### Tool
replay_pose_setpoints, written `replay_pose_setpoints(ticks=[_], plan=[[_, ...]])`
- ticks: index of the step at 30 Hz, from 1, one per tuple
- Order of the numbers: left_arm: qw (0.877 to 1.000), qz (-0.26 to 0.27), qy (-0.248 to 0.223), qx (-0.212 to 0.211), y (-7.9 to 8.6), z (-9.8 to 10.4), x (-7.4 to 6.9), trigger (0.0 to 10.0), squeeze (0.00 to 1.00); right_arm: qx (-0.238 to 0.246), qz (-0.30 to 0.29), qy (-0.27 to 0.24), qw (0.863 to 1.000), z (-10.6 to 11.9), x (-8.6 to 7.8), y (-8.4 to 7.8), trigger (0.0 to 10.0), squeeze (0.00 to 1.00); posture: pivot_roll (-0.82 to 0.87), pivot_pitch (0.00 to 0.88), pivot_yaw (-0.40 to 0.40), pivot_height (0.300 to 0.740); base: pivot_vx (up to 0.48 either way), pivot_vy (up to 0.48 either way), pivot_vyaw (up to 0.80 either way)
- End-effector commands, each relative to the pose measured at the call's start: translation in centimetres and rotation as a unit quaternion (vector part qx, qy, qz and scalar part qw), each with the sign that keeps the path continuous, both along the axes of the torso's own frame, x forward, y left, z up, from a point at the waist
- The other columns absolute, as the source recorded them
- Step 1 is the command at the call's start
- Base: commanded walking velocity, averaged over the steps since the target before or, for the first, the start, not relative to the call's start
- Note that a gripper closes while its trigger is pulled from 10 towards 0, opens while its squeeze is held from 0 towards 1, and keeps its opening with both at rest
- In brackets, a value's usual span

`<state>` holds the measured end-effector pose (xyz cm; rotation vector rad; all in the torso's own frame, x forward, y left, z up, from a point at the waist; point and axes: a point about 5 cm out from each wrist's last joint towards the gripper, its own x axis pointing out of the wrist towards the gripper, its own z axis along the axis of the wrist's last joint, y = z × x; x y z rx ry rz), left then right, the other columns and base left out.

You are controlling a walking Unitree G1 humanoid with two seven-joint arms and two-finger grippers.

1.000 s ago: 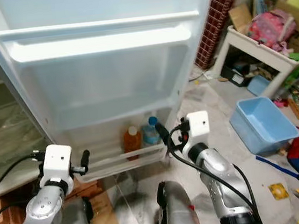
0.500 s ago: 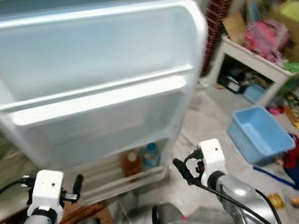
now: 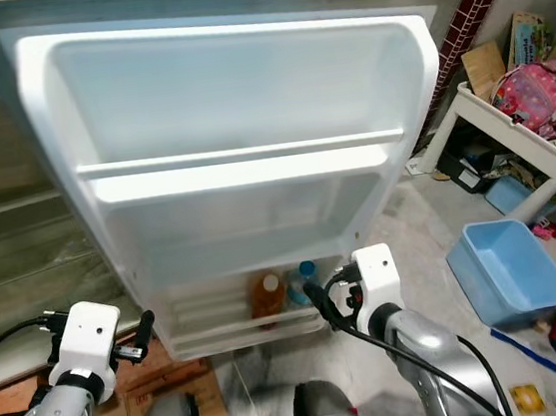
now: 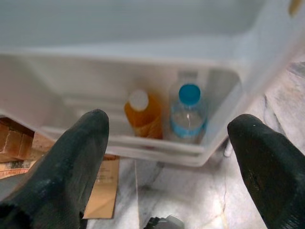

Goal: Restocking fridge

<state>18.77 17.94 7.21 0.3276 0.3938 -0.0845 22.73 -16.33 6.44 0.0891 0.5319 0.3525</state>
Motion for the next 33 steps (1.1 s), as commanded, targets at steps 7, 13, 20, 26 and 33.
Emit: replay_pose_setpoints(ticks=[7, 13, 20, 26, 33], plan=[[1.000, -0.001, -0.008, -0.006, -0.2, 0.1, 0.8, 10.0, 0.00, -0.002, 0.009, -0.018, 1.000, 0.3, 0.7, -0.1, 10.0, 0.00, 0.09, 0.000, -0.098, 0.687, -0.070, 0.000, 0.00], [1.000, -0.009, -0.015, -0.004, -0.4, 0.3, 1.4, 10.0, 0.00, 0.002, 0.045, 0.001, 0.999, -0.3, 0.8, 0.7, 10.0, 0.00, 0.09, 0.000, -0.088, 0.715, 0.000, 0.000, 0.00], [1.000, -0.011, -0.021, -0.003, -0.5, 0.4, 2.0, 10.0, 0.00, 0.008, 0.022, 0.040, 0.999, -1.4, 1.1, 0.2, 10.0, 0.00, 0.10, 0.000, -0.087, 0.740, 0.000, 0.000, 0.00], [0.999, -0.004, -0.037, -0.004, -0.7, 0.6, 3.1, 10.0, 0.00, 0.026, -0.014, 0.040, 0.999, -1.7, 1.6, 0.4, 10.0, 0.00, 0.11, 0.000, -0.088, 0.740, 0.000, 0.000, 0.00], [0.998, -0.003, -0.065, 0.008, -1.2, 1.3, 4.5, 10.0, 0.00, 0.029, -0.007, 0.041, 0.999, -1.6, 2.3, 0.7, 10.0, 0.00, 0.14, 0.000, -0.076, 0.740, 0.000, 0.000, 0.00]])
